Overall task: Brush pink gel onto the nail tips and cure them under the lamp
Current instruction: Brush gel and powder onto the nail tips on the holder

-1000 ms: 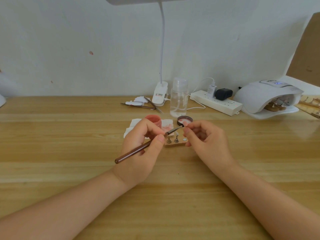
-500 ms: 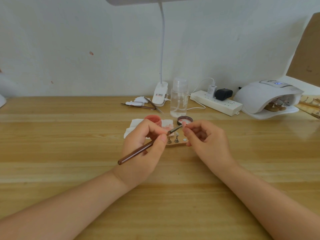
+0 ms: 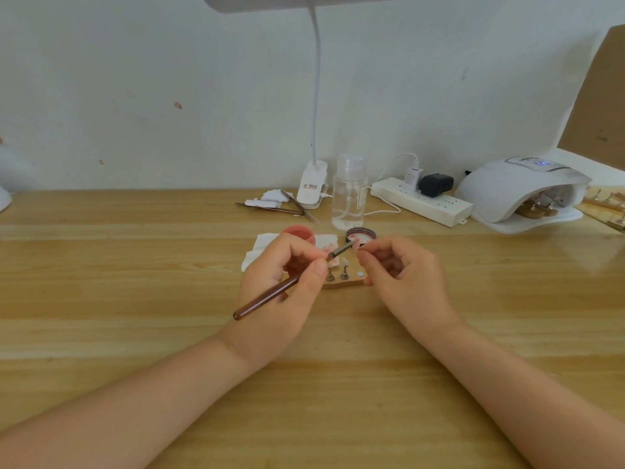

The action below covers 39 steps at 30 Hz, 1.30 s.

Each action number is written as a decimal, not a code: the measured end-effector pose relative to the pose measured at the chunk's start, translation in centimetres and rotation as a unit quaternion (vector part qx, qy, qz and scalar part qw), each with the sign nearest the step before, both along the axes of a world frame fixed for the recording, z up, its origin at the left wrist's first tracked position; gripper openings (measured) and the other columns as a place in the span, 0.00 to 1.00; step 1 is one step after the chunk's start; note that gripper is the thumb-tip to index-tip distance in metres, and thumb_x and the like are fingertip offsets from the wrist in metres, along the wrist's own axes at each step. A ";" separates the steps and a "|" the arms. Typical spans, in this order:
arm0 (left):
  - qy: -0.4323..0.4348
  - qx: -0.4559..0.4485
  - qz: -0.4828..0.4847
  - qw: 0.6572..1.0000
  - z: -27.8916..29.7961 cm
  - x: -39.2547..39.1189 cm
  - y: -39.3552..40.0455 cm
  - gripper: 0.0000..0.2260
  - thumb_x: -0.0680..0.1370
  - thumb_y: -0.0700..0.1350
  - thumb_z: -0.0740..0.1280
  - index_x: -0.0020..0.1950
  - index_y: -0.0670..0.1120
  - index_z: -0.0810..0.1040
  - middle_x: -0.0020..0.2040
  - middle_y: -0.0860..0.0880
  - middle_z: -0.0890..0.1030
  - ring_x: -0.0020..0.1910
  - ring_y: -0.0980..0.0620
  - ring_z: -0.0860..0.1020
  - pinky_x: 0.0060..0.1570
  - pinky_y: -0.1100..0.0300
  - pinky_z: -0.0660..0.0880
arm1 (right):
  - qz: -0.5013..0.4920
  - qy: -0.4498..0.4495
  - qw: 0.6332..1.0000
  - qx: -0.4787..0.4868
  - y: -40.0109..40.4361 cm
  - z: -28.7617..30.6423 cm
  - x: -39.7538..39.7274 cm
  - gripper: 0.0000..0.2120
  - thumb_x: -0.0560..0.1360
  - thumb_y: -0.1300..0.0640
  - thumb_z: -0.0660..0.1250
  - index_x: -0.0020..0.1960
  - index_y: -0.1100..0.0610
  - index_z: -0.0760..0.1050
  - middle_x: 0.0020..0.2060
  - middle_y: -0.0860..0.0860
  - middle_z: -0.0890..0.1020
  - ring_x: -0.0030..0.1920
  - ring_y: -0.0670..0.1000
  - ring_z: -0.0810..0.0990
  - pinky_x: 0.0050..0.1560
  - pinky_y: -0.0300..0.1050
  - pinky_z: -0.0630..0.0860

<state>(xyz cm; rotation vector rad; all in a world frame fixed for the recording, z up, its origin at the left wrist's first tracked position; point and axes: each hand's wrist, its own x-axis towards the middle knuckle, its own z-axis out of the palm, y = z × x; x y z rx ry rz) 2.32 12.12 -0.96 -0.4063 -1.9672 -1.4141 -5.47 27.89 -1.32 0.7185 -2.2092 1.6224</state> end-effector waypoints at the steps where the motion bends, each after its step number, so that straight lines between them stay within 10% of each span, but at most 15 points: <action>1: -0.003 0.004 -0.005 1.000 0.0 -0.1 0.1 0.02 0.75 0.48 0.65 0.46 0.52 0.76 0.48 0.54 0.82 0.56 0.56 0.78 0.52 0.66 0.73 | 0.000 0.003 1.000 -0.001 0.0 0.0 0.0 0.11 0.72 0.60 0.71 0.41 0.44 0.77 0.34 0.46 0.81 0.34 0.47 0.80 0.39 0.49 0.80; 9: 0.002 -0.035 -0.002 0.999 0.0 -0.1 -0.2 0.04 0.72 0.45 0.63 0.40 0.46 0.74 0.37 0.54 0.78 0.37 0.61 0.75 0.40 0.73 0.68 | -0.007 -0.001 1.000 -0.003 -0.1 0.1 0.0 0.10 0.73 0.60 0.71 0.41 0.46 0.77 0.34 0.46 0.81 0.35 0.48 0.80 0.40 0.46 0.79; 16: -0.026 0.037 -0.012 0.999 -0.1 -0.4 -0.1 0.03 0.74 0.51 0.65 0.45 0.59 0.78 0.49 0.53 0.81 0.59 0.46 0.78 0.57 0.51 0.75 | -0.003 0.001 1.000 0.004 -0.1 0.1 0.0 0.10 0.73 0.61 0.71 0.42 0.45 0.76 0.34 0.47 0.81 0.35 0.47 0.80 0.40 0.43 0.79; 24: -0.008 -0.042 0.023 0.999 0.2 0.0 0.2 0.06 0.73 0.38 0.65 0.42 0.49 0.76 0.40 0.60 0.80 0.41 0.65 0.77 0.47 0.74 0.70 | -0.009 0.041 0.999 0.028 -0.1 0.1 0.1 0.11 0.73 0.61 0.70 0.42 0.44 0.76 0.34 0.44 0.80 0.35 0.43 0.79 0.39 0.38 0.78; 29: 0.009 -0.037 0.025 0.999 0.2 0.1 -0.2 0.03 0.73 0.45 0.64 0.40 0.47 0.74 0.35 0.51 0.77 0.36 0.60 0.74 0.40 0.73 0.68 | -0.013 0.038 0.999 0.025 -0.1 0.1 0.1 0.12 0.73 0.61 0.70 0.42 0.44 0.75 0.34 0.44 0.80 0.35 0.44 0.79 0.38 0.37 0.78; 35: -0.008 -0.011 0.022 1.000 0.0 -0.3 0.0 0.07 0.74 0.41 0.67 0.44 0.53 0.77 0.45 0.53 0.82 0.54 0.57 0.79 0.51 0.68 0.73 | -0.014 0.034 0.999 0.036 0.0 0.1 0.1 0.06 0.73 0.61 0.70 0.44 0.51 0.78 0.35 0.45 0.81 0.36 0.44 0.80 0.40 0.40 0.78; 39: 0.003 -0.043 0.016 0.999 0.0 -0.1 -0.2 0.02 0.73 0.42 0.66 0.40 0.48 0.75 0.38 0.54 0.78 0.38 0.62 0.76 0.42 0.73 0.69 | -0.014 0.028 0.999 0.028 -0.1 0.1 0.1 0.07 0.73 0.61 0.70 0.43 0.49 0.77 0.35 0.46 0.81 0.36 0.46 0.80 0.40 0.42 0.79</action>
